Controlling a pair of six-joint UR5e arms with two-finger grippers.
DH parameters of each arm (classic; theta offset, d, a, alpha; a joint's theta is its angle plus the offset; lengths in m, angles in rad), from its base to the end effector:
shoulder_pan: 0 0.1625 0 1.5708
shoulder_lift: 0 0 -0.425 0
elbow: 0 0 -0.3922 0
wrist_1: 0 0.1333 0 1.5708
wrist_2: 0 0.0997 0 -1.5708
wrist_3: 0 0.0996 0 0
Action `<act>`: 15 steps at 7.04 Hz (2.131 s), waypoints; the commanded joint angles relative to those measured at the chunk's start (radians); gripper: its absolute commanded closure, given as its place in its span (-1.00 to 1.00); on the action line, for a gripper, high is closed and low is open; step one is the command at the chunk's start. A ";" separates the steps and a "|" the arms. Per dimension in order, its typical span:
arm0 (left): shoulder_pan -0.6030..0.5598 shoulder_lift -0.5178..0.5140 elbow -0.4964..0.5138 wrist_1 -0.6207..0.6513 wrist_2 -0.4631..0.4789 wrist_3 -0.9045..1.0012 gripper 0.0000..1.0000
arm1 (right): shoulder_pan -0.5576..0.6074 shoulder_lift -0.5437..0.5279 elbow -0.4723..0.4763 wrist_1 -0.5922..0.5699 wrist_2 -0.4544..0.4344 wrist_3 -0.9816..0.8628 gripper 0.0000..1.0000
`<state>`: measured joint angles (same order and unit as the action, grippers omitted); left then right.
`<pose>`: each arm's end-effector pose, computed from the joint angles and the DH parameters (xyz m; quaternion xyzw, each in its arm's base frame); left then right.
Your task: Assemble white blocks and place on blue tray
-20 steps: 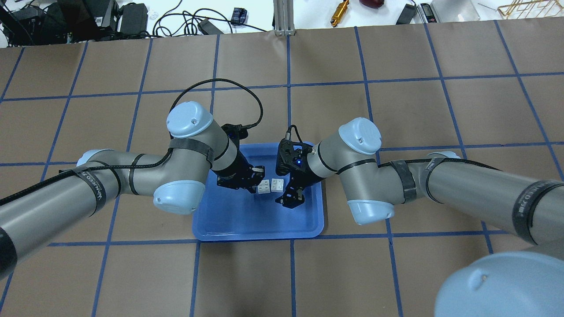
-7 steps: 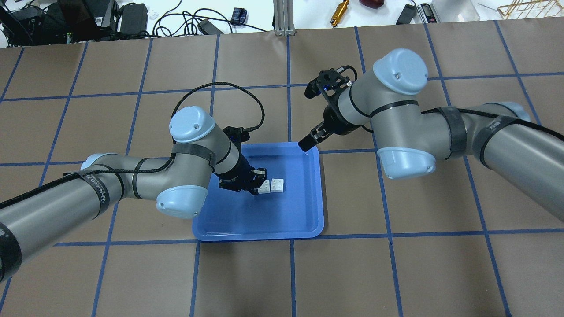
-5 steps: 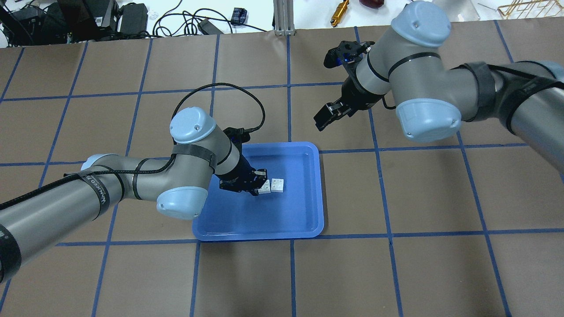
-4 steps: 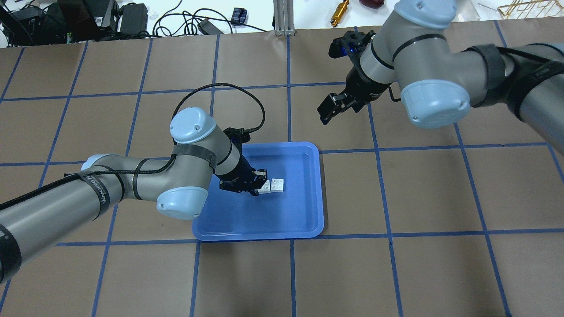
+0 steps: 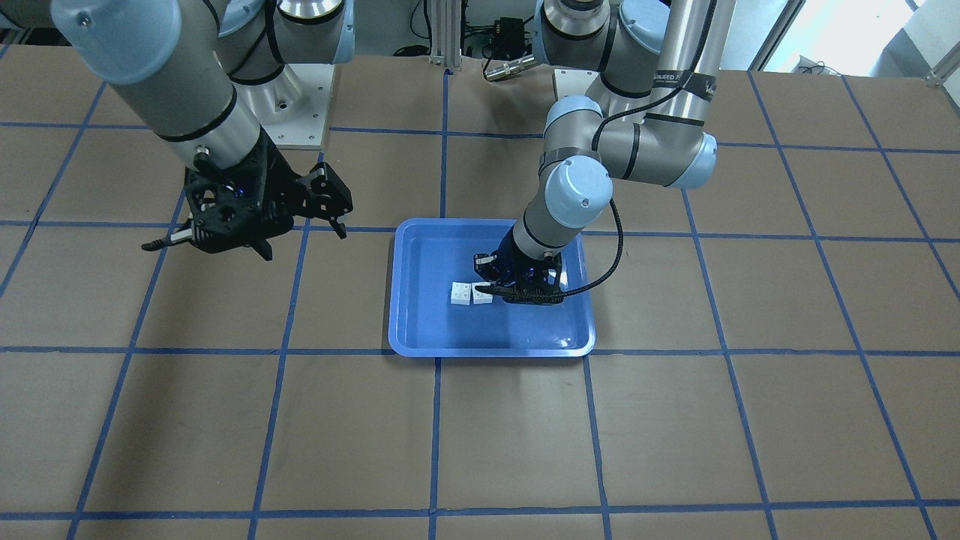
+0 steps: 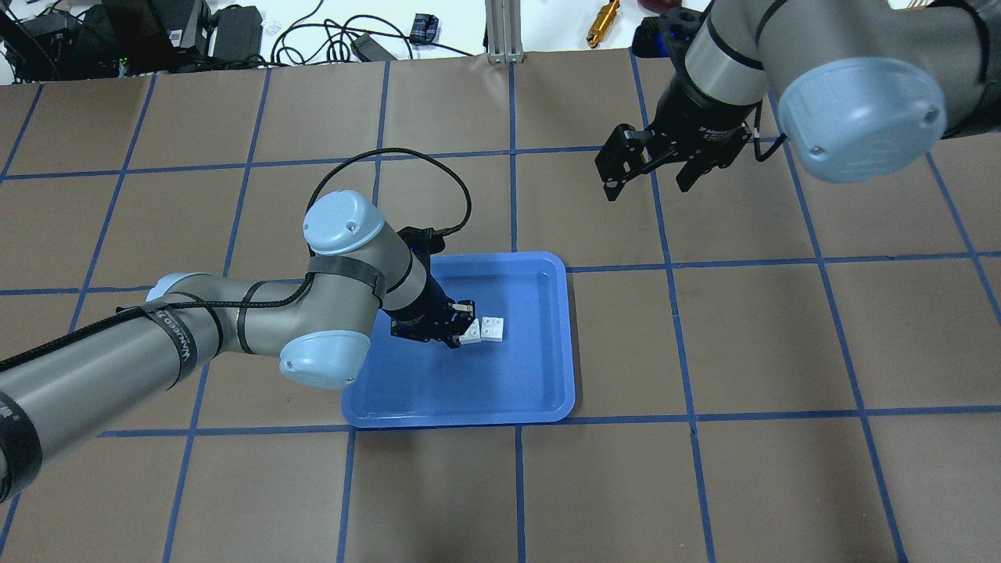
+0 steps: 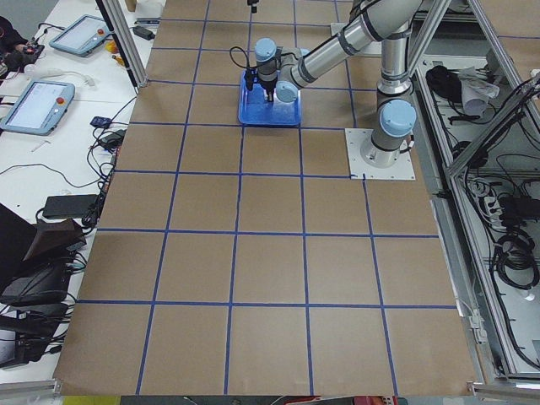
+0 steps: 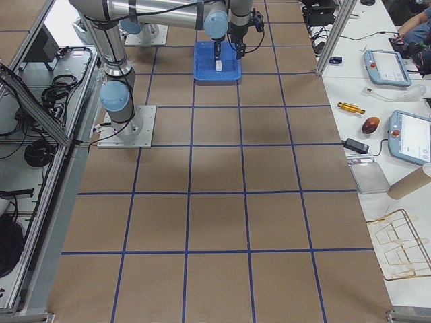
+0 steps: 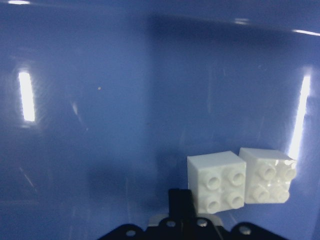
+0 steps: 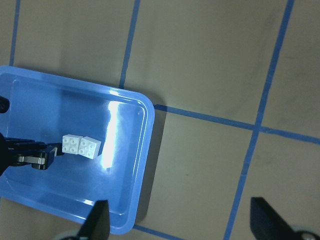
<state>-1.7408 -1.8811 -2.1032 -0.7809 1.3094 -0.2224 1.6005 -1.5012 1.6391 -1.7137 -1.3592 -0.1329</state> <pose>-0.2388 -0.4513 0.1731 0.0294 -0.9907 -0.0511 0.1227 0.1695 -0.5134 0.4357 -0.0810 0.9911 -0.0079 0.1053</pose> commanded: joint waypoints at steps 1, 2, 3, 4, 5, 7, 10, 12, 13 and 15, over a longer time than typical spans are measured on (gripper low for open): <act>0.001 0.000 0.002 0.002 0.001 0.000 1.00 | -0.071 -0.045 0.007 0.077 -0.082 0.101 -1.00; 0.001 -0.004 0.003 0.006 0.001 0.000 1.00 | -0.070 -0.047 0.008 0.071 -0.104 0.111 -1.00; 0.001 -0.007 0.006 0.008 0.002 0.000 1.00 | -0.070 -0.048 0.027 0.060 -0.139 0.119 -1.00; 0.003 -0.007 0.006 0.008 0.002 0.000 1.00 | -0.073 -0.059 0.030 0.060 -0.144 0.166 -1.00; 0.003 -0.007 0.008 0.008 0.002 0.002 1.00 | -0.071 -0.069 0.024 0.068 -0.144 0.188 -1.00; 0.003 0.000 0.035 0.002 0.008 0.003 1.00 | -0.070 -0.097 -0.019 0.159 -0.216 0.191 -1.00; 0.001 -0.009 0.043 -0.006 0.005 0.003 1.00 | -0.063 -0.100 -0.019 0.169 -0.204 0.266 -1.00; 0.001 -0.010 0.043 -0.006 0.004 0.002 1.00 | -0.056 -0.100 -0.022 0.193 -0.216 0.265 -1.00; 0.001 -0.010 0.043 -0.006 0.002 0.000 1.00 | -0.051 -0.102 -0.027 0.200 -0.213 0.263 -1.00; 0.001 -0.012 0.043 -0.005 0.002 0.000 1.00 | -0.037 -0.097 -0.033 0.197 -0.206 0.263 -1.00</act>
<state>-1.7396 -1.8923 -2.0602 -0.7866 1.3118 -0.2222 1.5576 -1.6009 1.6100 -1.5183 -1.5706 0.1312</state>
